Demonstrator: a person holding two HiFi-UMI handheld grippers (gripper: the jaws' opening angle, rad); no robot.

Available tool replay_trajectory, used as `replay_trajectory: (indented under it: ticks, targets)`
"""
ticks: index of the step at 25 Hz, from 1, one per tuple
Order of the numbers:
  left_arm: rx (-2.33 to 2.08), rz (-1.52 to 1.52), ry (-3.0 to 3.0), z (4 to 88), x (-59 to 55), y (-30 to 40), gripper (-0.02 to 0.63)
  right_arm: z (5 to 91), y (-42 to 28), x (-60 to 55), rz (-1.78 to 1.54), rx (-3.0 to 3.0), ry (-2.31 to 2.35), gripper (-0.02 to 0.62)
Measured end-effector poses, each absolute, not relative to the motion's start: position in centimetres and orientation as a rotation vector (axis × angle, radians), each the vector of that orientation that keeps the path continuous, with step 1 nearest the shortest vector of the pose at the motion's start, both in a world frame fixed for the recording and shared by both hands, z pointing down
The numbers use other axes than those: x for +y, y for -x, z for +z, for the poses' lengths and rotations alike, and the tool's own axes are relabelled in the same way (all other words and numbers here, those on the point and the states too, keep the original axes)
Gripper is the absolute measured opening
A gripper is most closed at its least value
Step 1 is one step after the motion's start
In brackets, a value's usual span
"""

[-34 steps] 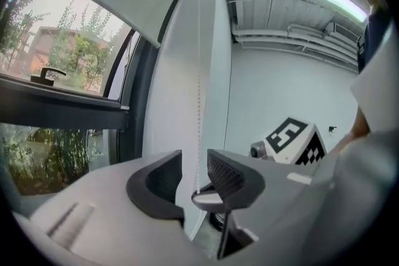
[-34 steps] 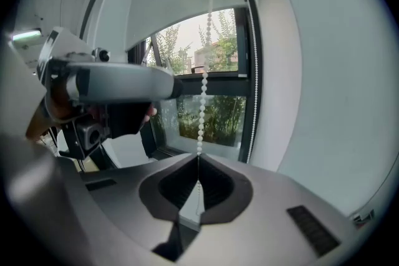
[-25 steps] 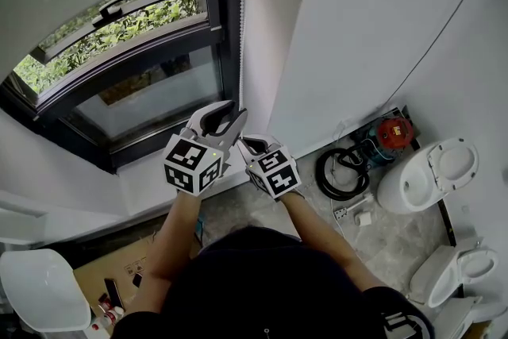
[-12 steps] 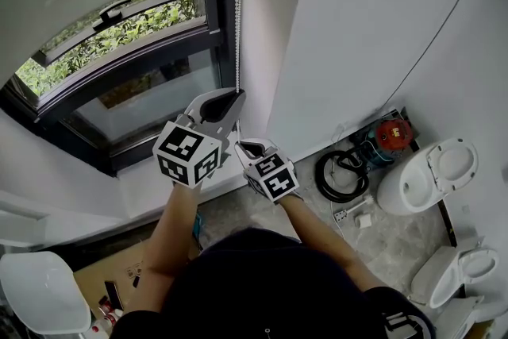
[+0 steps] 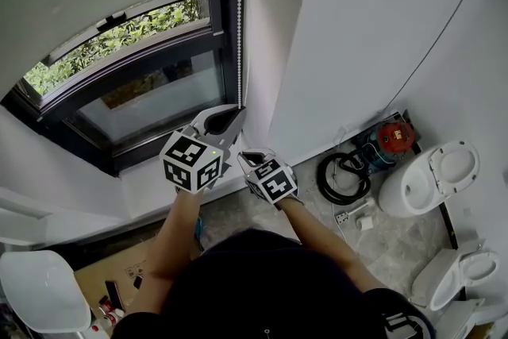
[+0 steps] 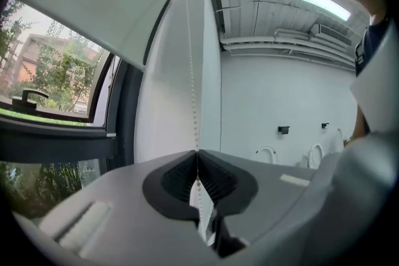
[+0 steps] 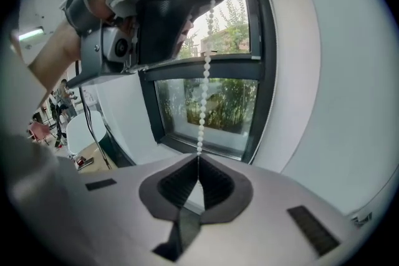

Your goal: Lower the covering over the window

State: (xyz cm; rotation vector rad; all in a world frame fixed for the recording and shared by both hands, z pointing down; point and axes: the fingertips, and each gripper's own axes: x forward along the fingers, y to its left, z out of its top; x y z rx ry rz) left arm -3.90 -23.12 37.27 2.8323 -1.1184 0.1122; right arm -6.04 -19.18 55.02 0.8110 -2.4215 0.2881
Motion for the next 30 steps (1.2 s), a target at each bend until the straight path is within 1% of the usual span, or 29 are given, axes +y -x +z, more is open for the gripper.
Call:
replay_trajectory:
  ticks: [16,27,28,30]
  targets:
    - [-1.008,0.24,-2.651,47.4,-21.4,2.8,0.015,64.2,3.5,-16.0,0.464,-2.216,-0.697,0.014]
    - [-1.027,0.228,-2.609,48.6,-21.6,2.9,0.014,65.4,2.0,-16.0,0.45,-2.15,-0.71,0.017]
    - [-1.029,0.223,-2.607,48.7,-21.6,3.0,0.014,65.0,2.1,-16.2,0.45,-2.167,-0.718,0.032]
    - [-1.036,0.214,-2.604,48.6,-21.7,3.1,0.014,63.5,2.2,-17.1,0.427,-2.219,-0.76,0.158]
